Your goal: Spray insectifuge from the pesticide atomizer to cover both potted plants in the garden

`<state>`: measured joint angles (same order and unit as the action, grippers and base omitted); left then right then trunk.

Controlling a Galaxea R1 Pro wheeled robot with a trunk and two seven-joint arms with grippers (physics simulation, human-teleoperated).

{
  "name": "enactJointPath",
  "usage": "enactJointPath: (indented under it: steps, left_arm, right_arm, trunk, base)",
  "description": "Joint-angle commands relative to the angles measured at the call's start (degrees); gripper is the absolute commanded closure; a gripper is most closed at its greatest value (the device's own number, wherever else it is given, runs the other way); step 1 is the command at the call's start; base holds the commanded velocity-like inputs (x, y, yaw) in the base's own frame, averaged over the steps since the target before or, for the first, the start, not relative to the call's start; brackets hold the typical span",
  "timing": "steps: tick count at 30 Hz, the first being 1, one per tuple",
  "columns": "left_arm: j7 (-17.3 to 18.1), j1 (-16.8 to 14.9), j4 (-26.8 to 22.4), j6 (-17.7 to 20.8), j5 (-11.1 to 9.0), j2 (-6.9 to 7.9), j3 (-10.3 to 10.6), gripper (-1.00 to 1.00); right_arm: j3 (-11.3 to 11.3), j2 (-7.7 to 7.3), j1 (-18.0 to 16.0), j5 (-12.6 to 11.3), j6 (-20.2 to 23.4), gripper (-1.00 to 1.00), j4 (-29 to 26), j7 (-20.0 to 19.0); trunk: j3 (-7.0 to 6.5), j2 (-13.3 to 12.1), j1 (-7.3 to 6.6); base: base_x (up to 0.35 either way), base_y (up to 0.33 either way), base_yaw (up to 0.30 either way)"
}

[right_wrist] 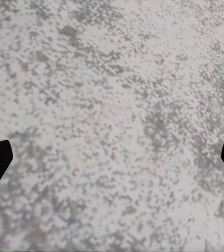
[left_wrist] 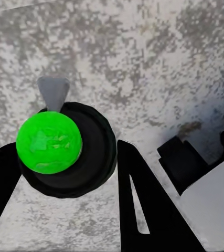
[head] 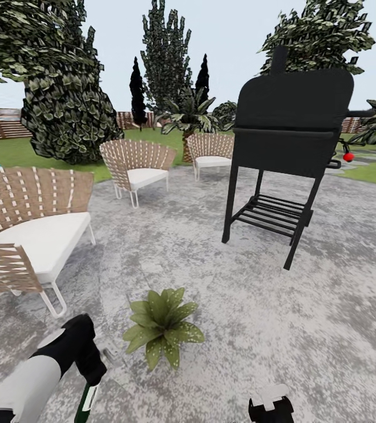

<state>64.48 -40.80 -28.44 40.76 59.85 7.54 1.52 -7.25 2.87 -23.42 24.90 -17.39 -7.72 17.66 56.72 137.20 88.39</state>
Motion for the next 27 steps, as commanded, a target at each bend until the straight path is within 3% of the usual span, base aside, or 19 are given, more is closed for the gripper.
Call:
enactJointPath:
  steps: [1,3,6,11,18,27]
  left_arm:
    - [-1.48,0.25,-0.02,0.33,-1.05,0.17,-0.51,1.0]
    - [-3.02,1.1,-0.09,0.12,-3.26,0.25,-1.11,1.0]
    - [-3.57,1.53,-0.52,0.05,-4.54,0.39,-2.47,1.0]
    - [-3.66,1.59,-0.91,-0.24,-4.8,0.28,-4.18,1.0]
    - [-3.66,1.57,-0.97,-0.32,-4.83,-0.25,-4.29,1.0]
    - [-3.74,1.59,-0.95,-0.33,-4.81,-0.18,-4.18,1.0]
  right_arm:
    - [-0.49,0.04,-0.05,0.59,-0.19,-1.0,0.07,0.18]
    - [-0.49,0.04,-0.05,0.59,-0.19,-1.0,0.07,0.18]
    - [-0.49,0.04,-0.05,0.59,-0.11,-1.0,0.07,0.18]
    - [-0.49,0.04,-0.05,0.6,-0.18,-1.0,0.15,0.18]
    - [-0.49,0.04,-0.05,0.59,-0.19,-1.0,0.07,0.18]
    - [-0.49,0.04,-0.05,0.59,-0.1,-1.0,0.11,0.18]
  trunk:
    - [0.06,0.02,-0.01]
    - [0.06,0.02,-0.01]
    - [0.06,0.02,-0.01]
    - [0.06,0.02,-0.01]
    - [0.06,0.02,-0.01]
    - [-0.1,0.02,-0.01]
  base:
    - [0.0,0.0,-0.225]
    - [0.0,0.0,-0.249]
    - [-0.002,0.0,-0.261]
    - [-0.207,0.044,-0.095]
    - [-0.095,0.153,-0.017]
    - [-0.007,0.003,-0.243]
